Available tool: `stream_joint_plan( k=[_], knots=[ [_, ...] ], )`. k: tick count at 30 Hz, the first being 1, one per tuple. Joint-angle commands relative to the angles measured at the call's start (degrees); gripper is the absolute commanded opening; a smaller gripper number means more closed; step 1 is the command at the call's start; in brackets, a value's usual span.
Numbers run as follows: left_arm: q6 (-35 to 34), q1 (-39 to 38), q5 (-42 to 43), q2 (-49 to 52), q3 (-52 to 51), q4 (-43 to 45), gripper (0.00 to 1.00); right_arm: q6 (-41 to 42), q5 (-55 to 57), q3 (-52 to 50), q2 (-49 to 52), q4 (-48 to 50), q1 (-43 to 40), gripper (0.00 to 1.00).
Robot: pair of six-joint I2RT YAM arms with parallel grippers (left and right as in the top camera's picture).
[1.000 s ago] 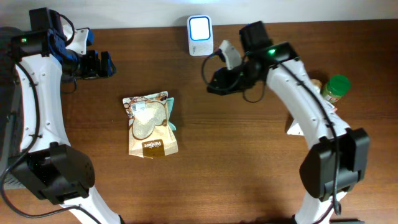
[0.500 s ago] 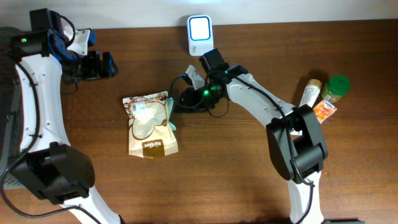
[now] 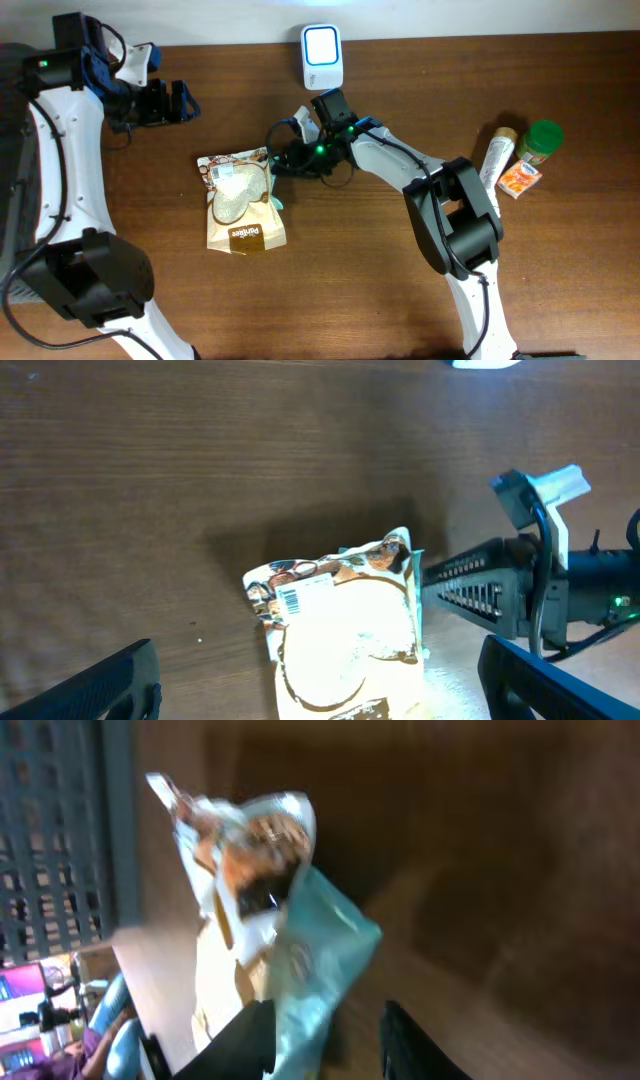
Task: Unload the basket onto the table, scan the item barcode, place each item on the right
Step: 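Move right gripper left toward the cream and teal wipes packet, then lower right gripper and pinch the teal packet edge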
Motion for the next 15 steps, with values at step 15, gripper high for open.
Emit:
stream_joint_plan(
  k=[15],
  knots=[
    [0.55, -0.68, 1.42, -0.07, 0.35, -0.07, 0.99, 8.92, -0.26, 0.17, 3.74, 9.79, 5.18, 0.28]
  ],
)
